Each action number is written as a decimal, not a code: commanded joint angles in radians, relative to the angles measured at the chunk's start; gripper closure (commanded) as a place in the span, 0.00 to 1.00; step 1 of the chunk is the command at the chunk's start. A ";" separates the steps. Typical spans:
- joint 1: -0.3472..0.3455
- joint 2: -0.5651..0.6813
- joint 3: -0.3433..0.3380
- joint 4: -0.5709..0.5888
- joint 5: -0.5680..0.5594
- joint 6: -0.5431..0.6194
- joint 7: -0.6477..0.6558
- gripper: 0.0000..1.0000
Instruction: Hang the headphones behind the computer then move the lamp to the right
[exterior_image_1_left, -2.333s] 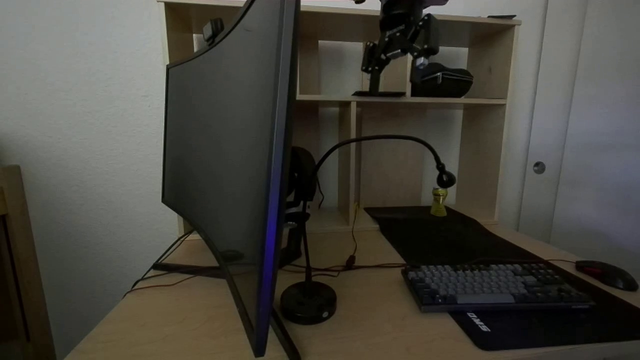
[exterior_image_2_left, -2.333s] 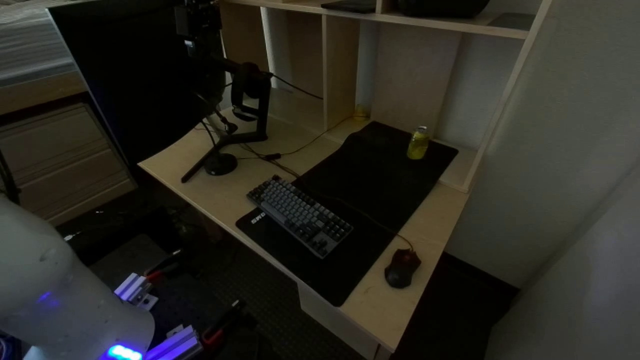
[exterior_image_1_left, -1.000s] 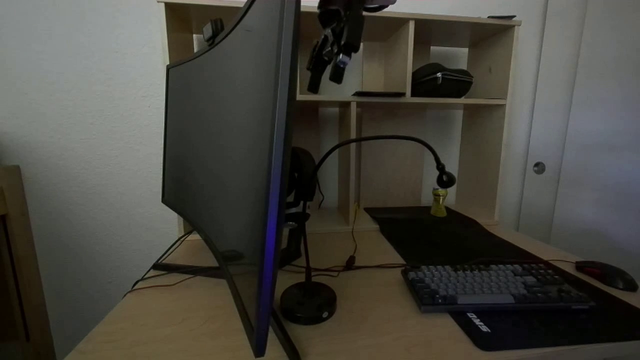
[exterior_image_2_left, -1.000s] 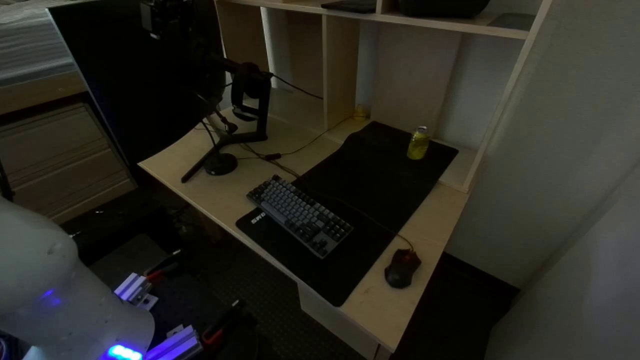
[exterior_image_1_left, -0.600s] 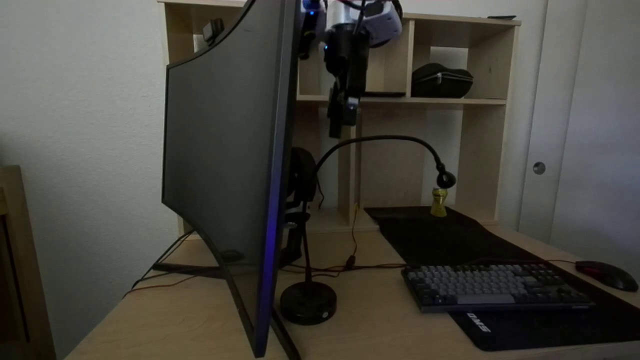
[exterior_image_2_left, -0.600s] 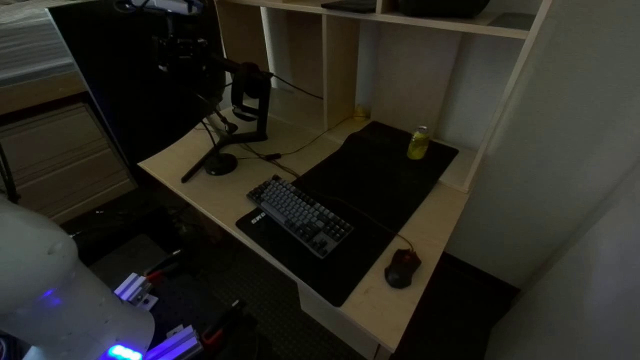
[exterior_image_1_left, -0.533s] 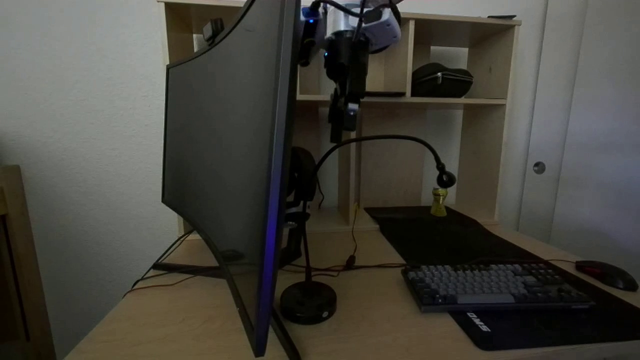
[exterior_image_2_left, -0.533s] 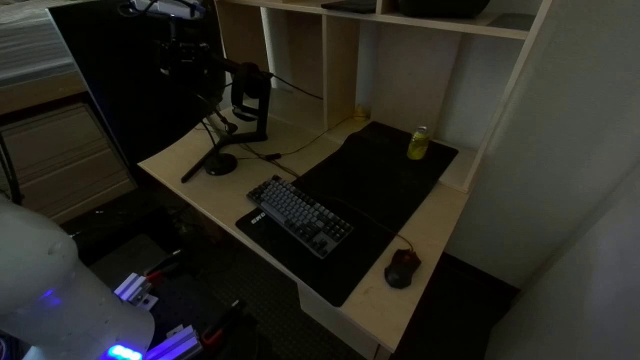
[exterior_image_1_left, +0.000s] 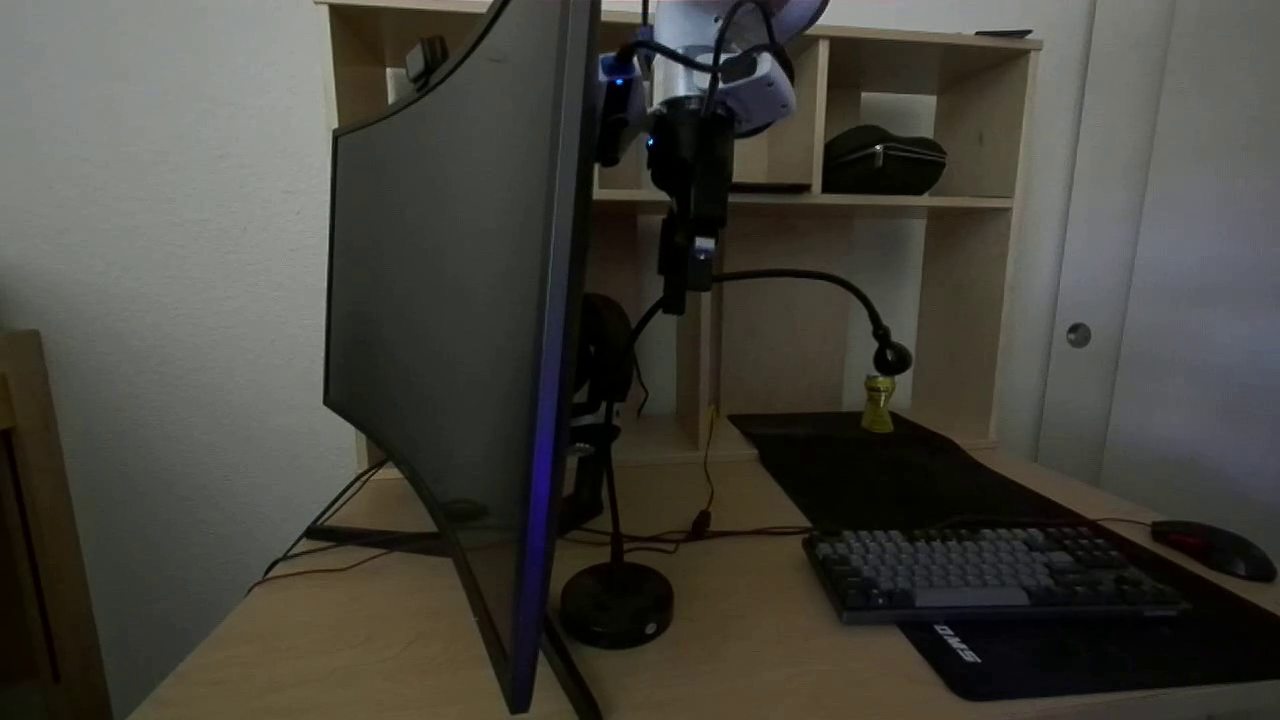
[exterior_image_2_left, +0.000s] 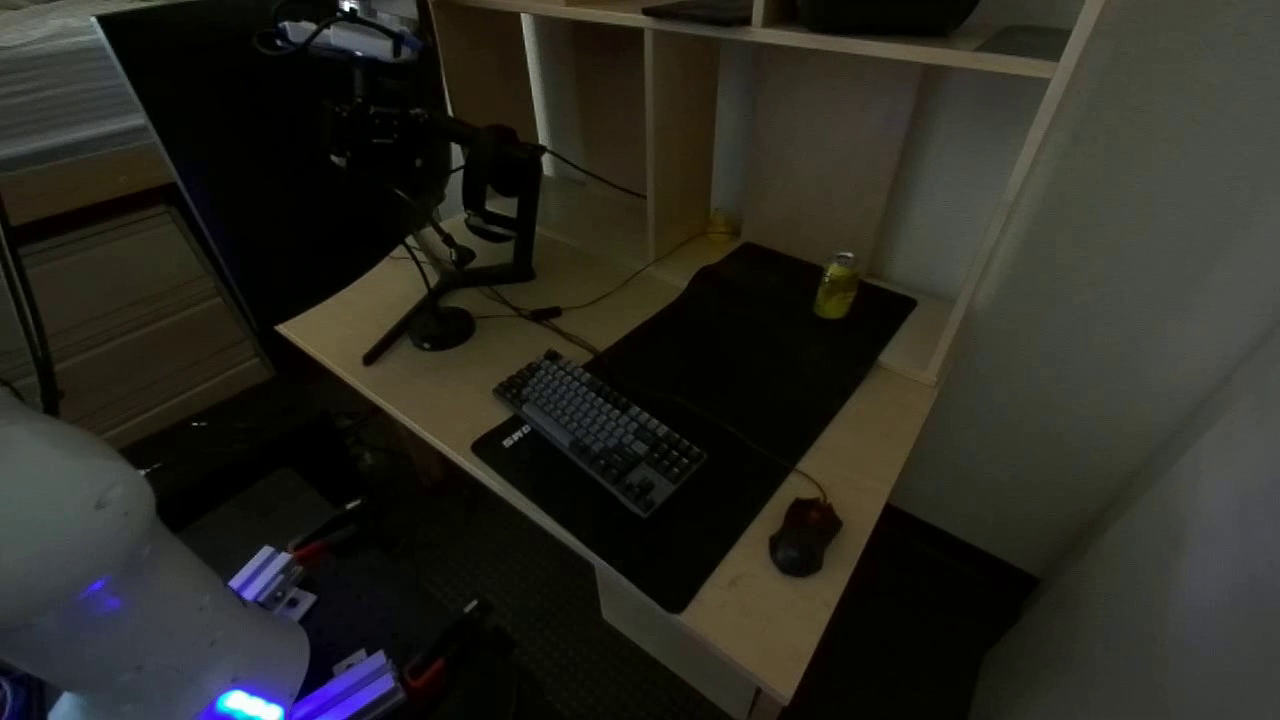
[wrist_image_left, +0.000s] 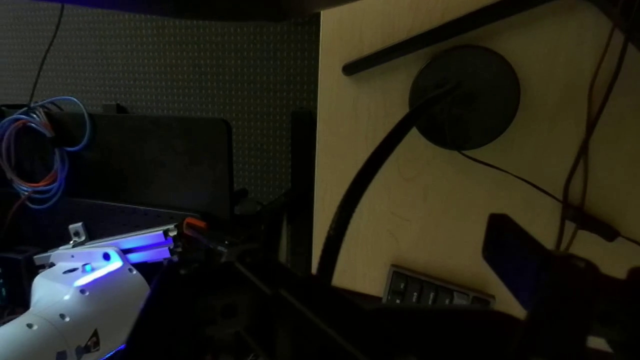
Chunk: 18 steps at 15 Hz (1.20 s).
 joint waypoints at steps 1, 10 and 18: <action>0.007 0.088 -0.009 0.028 -0.008 0.017 0.008 0.00; 0.013 0.117 -0.022 -0.038 -0.030 0.213 -0.047 0.55; 0.011 0.118 -0.030 -0.018 -0.260 0.129 -0.251 0.11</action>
